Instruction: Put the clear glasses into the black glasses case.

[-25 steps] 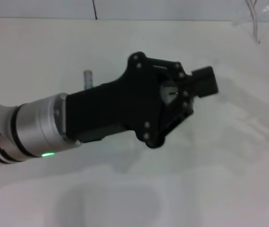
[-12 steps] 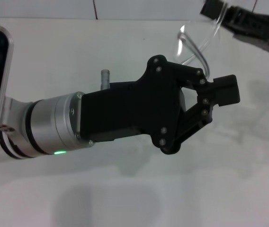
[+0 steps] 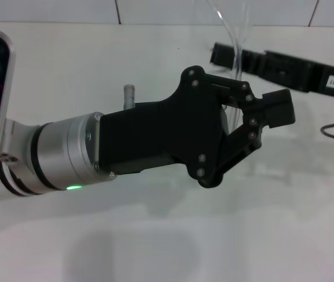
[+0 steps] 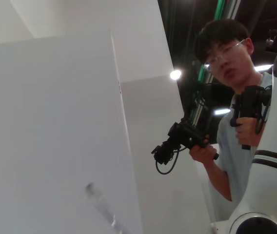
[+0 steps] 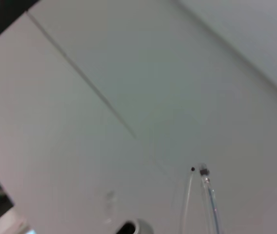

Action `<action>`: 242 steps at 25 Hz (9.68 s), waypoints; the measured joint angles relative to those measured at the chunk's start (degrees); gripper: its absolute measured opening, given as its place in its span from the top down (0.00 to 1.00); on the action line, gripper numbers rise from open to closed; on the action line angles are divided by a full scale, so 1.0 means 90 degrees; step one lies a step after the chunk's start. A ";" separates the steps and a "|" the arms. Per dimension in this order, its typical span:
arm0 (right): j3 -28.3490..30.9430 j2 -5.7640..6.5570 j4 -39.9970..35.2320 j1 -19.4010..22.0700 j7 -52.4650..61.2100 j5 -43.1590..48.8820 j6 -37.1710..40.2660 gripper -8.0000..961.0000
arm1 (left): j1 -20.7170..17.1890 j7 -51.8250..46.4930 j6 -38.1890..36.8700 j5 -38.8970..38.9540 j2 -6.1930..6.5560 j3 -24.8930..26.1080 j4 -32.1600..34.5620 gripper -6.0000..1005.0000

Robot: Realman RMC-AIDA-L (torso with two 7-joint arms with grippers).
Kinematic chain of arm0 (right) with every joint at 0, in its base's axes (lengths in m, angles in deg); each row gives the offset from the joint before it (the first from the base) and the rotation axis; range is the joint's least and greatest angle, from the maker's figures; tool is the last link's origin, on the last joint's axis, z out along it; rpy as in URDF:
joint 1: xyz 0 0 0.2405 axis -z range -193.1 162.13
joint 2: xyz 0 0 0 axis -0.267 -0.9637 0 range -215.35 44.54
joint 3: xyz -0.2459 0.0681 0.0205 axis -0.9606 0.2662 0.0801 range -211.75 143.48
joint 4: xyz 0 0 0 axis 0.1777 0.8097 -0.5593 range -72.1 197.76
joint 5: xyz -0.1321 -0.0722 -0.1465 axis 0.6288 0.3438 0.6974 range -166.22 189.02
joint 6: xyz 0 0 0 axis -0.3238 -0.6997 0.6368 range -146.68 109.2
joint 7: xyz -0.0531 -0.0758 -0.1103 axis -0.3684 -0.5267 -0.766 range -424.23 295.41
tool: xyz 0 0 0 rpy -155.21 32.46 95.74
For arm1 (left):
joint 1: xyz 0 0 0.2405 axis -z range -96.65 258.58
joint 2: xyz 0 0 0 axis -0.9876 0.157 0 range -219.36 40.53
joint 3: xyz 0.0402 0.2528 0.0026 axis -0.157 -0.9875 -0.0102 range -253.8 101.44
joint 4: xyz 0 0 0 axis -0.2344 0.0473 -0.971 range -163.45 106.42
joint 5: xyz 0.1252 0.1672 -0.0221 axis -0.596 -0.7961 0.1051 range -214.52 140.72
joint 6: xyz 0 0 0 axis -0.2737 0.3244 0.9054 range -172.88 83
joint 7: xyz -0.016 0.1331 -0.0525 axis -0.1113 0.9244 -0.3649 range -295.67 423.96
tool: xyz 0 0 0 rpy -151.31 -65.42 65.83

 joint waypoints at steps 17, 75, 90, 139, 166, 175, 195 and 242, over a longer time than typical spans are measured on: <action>-0.0557 0.0011 -0.0336 -0.0060 -0.0001 0.0004 0.0040 0.87 | 0.0000 -0.0020 0.0130 -0.0001 0.0001 0.0004 -0.0001 0.95; -0.3655 -0.0029 -0.4722 -0.2289 0.3865 0.7149 -0.2454 0.86 | -0.1462 -0.2173 -0.0147 -0.3740 0.0222 0.2702 0.1467 0.95; -0.4825 -0.0029 -0.4767 -0.2019 0.4071 0.7194 -0.3441 0.86 | -0.1227 -0.2132 -0.0124 -0.3797 0.0106 0.3015 0.1143 0.95; -0.6352 -0.0030 -0.4849 -0.1842 0.4374 0.7383 -0.4845 0.86 | -0.1094 -0.2034 -0.0095 -0.3800 0.0076 0.3182 0.0908 0.95; -0.6751 -0.0030 -0.4787 -0.1838 0.4735 0.7884 -0.5172 0.86 | -0.1083 -0.1957 -0.0095 -0.3759 0.0059 0.3181 0.0820 0.95; -0.6756 -0.0028 -0.4802 -0.1835 0.4734 0.7817 -0.5229 0.86 | -0.1084 -0.1950 -0.0099 -0.3749 0.0059 0.3181 0.0820 0.95; -0.6838 -0.0027 -0.4880 -0.1812 0.4734 0.7801 -0.5243 0.85 | -0.1084 -0.1946 -0.0116 -0.3753 0.0059 0.3185 0.0828 0.95; -0.6780 -0.0030 -0.5204 -0.1470 0.4716 0.7875 -0.4922 0.85 | -0.1346 -0.2106 -0.1042 -0.4409 0.0199 0.4515 0.1216 0.94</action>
